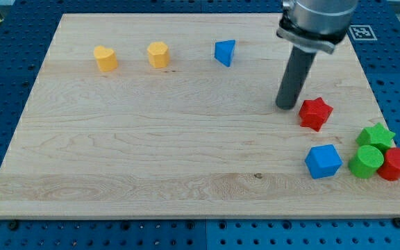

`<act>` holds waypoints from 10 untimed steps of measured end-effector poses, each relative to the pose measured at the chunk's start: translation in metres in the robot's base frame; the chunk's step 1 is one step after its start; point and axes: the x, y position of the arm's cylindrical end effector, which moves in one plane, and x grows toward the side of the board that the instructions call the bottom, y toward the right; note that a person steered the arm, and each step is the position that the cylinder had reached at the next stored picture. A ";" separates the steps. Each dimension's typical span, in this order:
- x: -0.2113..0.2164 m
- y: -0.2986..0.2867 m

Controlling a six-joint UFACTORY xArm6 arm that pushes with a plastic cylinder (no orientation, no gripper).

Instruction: Push the red star into the green star

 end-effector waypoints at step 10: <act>0.063 0.059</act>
